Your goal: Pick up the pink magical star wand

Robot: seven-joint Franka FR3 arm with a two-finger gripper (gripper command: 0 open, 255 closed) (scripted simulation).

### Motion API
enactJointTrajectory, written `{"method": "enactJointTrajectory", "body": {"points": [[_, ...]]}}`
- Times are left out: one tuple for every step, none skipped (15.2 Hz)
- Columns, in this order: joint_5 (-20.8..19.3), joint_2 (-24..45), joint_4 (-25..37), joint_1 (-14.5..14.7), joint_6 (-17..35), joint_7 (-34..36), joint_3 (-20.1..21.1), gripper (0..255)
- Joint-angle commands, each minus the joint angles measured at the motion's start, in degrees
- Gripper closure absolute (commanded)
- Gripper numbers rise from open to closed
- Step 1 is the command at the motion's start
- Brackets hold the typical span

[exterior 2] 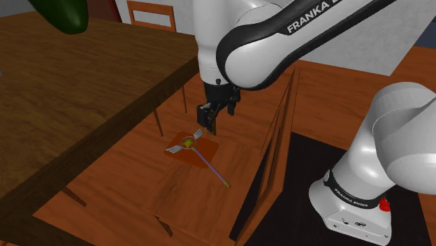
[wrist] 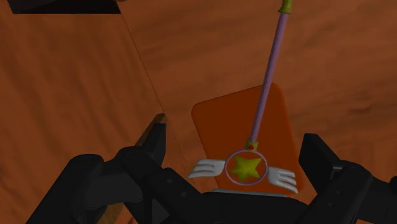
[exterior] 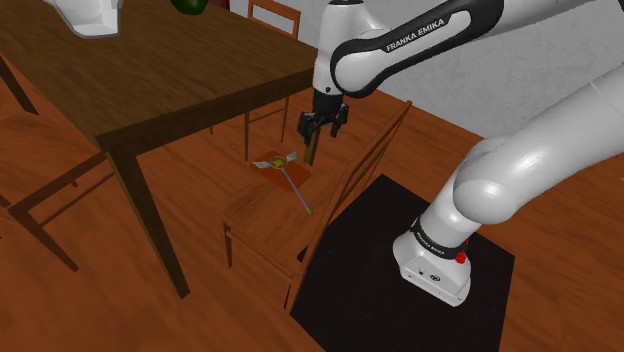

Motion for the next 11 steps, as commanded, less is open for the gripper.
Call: {"method": "enactJointTrajectory", "body": {"points": [[-0.26, 4.29, -0.24, -0.07, 4.27, 1.88, 0.75, 0], [-0.52, 6.6, -0.06, -0.15, 6.24, 2.82, 1.09, 0], [-0.86, 8.97, 0.21, -0.23, 8.16, 3.8, 1.4, 0], [-1.28, 11.38, 0.56, -0.32, 10.04, 4.82, 1.7, 0], [-1.79, 13.83, 1.01, -0.39, 11.86, 5.9, 1.97, 0], [-2.4, 16.32, 1.55, -0.45, 13.61, 7.02, 2.19, 0], [-3.09, 18.83, 2.17, -0.48, 15.3, 8.2, 2.34, 0], [-3.87, 21.36, 2.88, -0.47, 16.92, 9.42, 2.44, 0], [-4.71, 23.91, 3.68, -0.4, 18.45, 10.69, 2.45, 0], [-5.6, 26.46, 4.56, -0.23, 19.91, 11.97, 2.35, 0], [-6.5, 29.0, 5.52, 0.01, 21.29, 13.25, 2.17, 0]]}}
